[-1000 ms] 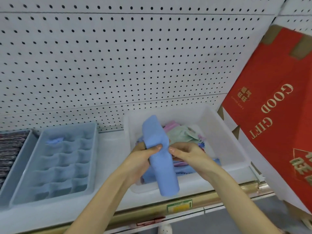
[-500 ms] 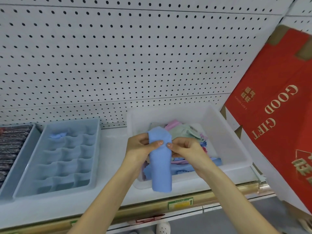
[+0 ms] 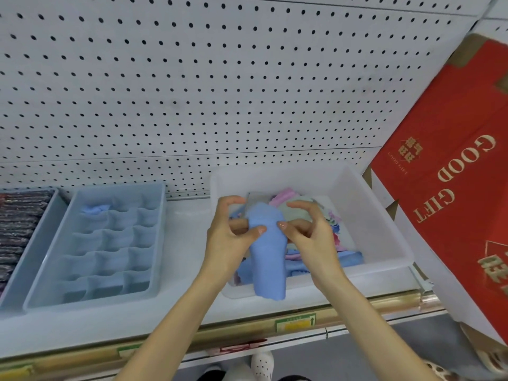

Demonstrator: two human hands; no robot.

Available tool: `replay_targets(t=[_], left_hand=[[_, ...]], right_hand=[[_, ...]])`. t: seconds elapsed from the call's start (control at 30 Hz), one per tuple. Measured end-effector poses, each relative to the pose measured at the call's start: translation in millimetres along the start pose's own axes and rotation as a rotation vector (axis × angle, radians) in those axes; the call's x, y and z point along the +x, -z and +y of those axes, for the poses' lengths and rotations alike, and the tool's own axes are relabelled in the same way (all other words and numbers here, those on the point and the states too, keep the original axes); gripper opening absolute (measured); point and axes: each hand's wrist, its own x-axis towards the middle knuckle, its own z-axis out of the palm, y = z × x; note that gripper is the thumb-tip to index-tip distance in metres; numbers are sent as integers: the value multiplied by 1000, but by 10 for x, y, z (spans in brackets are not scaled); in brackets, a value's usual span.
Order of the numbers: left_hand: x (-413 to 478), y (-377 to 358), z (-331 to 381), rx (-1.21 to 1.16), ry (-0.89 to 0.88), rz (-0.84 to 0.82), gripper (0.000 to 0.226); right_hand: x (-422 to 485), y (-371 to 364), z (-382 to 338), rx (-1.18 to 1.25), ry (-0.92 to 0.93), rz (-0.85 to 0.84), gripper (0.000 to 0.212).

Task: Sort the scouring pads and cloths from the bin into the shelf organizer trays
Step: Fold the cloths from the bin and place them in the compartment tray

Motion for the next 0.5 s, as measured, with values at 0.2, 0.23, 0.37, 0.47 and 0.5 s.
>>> replay_targets(t=[0.2,0.23,0.37,0.47,0.5], left_hand=[[39,92,12,31,-101,-108,38],[35,94,23,67,-110,-109,40],[34,108,82,401,-236,-80,38],[51,140,123,572,-347,-92,23],[57,157,141,564,-344,-100,17]], right_hand=[[22,-3,-84,1,-42,-77,27],[31,-13,-85,-29,-24,-64,27],[43,-47,-77,-258,131,-4,25],[61,-55,-112,-315,172,-18,24],[79,-49,-138,-325,173,-24,25]])
